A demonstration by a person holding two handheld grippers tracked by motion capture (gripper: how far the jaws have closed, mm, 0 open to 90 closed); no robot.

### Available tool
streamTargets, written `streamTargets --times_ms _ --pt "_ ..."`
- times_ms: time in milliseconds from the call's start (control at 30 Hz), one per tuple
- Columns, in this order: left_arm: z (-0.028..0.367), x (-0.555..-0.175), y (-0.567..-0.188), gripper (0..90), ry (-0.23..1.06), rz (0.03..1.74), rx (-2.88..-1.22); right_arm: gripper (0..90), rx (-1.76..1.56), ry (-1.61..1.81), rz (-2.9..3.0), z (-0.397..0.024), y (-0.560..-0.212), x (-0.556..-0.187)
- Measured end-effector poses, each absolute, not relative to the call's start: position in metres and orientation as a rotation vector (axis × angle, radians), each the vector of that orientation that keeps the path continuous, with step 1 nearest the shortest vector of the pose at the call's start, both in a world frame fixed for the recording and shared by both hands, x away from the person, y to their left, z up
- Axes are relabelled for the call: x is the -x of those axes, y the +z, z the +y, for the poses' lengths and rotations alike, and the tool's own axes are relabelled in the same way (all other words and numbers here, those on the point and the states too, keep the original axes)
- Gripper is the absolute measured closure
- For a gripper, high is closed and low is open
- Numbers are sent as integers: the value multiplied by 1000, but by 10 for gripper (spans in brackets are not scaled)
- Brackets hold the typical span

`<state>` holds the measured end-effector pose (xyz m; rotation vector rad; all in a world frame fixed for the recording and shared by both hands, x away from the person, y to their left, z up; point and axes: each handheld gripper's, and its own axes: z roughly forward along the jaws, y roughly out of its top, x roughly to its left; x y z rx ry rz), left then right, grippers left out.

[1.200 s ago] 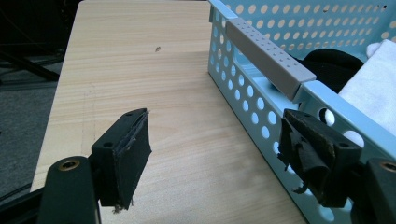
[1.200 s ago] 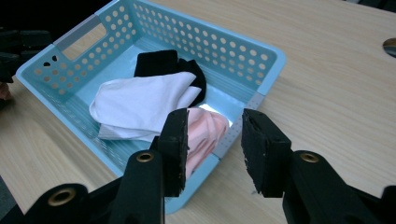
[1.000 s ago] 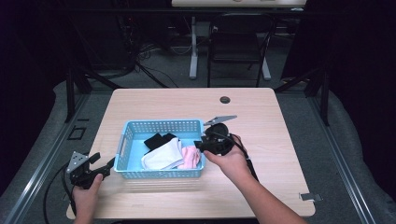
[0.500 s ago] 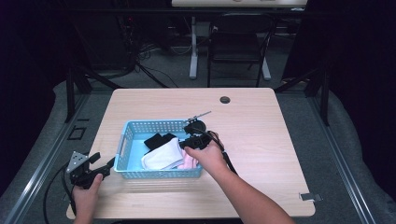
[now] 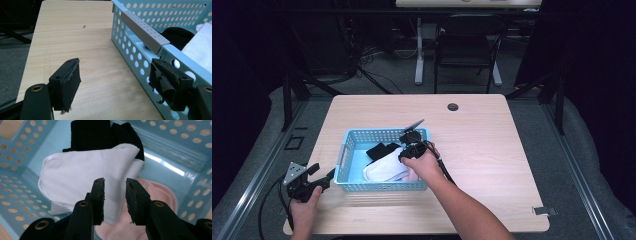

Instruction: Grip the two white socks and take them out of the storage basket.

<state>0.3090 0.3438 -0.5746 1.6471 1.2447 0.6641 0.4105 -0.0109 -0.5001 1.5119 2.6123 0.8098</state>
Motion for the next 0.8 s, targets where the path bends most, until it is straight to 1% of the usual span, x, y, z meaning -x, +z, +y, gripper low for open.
streamTargets --times_ms 233,467,500,533,567,600,633,800 --pt "344 -309 -575 247 663 1244 -1645 683 -1561 789 2627 -4 -510 -416" --pt "344 -309 -574 247 663 1243 -1645 709 -1580 756 2637 -2 -513 -420" --pt "344 -309 -574 247 662 1243 -1645 718 -1590 760 2637 -1 -514 -420" --pt "344 -309 -575 247 662 1243 -1647 777 -1587 759 2638 0 -515 -420" --pt "344 -309 -575 247 662 1243 -1647 802 -1574 762 2647 -1 -514 -420" --pt "344 -309 -575 247 662 1243 -1647 802 -1574 762 2647 -1 -514 -420" --pt "344 -309 -575 247 661 1243 -1646 836 -1559 774 2649 -1 -513 -419" --pt "344 -309 -575 247 662 1242 -1647 859 -1492 834 2641 -1 -507 -413"
